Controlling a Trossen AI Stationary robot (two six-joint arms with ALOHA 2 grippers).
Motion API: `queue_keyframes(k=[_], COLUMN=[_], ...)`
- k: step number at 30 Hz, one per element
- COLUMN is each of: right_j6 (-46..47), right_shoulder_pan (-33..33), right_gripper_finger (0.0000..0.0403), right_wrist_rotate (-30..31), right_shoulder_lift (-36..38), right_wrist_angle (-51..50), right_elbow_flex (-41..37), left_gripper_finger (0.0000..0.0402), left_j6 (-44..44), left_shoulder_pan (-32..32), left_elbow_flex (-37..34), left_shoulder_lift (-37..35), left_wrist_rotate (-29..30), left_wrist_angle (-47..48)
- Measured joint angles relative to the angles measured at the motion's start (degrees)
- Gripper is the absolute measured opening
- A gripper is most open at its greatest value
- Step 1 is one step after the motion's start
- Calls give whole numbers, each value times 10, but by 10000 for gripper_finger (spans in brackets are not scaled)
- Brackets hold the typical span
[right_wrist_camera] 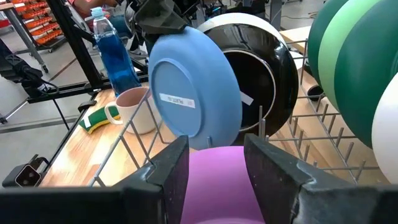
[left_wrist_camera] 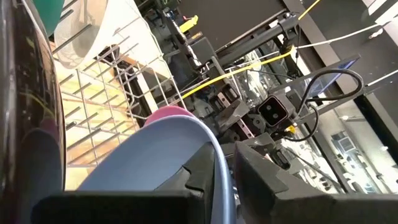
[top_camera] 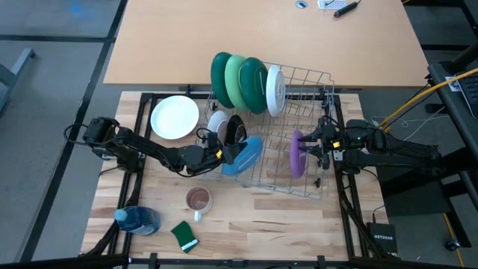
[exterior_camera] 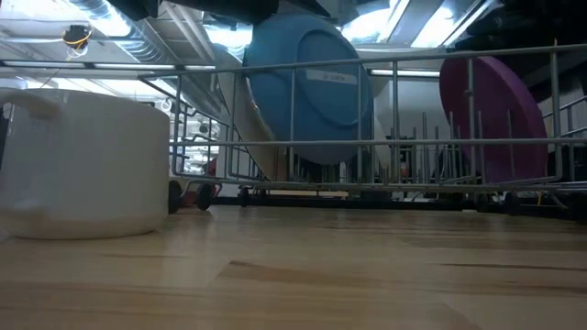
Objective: Sort dishes
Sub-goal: Put the light blue plate into the dishwasher rack
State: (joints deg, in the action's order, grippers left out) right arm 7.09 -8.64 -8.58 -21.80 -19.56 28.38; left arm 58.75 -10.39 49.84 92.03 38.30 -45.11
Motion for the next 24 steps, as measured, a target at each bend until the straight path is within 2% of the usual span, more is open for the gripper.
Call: queue_keyframes(k=[11,20,24], right_j6=[1,1,1], right_shoulder_pan=[0,0,0], right_gripper_finger=[160,160,160], right_wrist_rotate=[0,0,-19], right_shoulder_lift=[-7,-18,-24], right_wrist_angle=[0,-9,-7], right_elbow_flex=[0,0,0], left_gripper_finger=[60,61,79], left_j6=[-1,-117,-152], left_shoulder_pan=[0,0,0], left_elbow_flex=[0,0,0], left_shoulder_lift=[0,0,0], left_wrist_rotate=[-5,-45,-48], left_wrist_angle=[0,1,12])
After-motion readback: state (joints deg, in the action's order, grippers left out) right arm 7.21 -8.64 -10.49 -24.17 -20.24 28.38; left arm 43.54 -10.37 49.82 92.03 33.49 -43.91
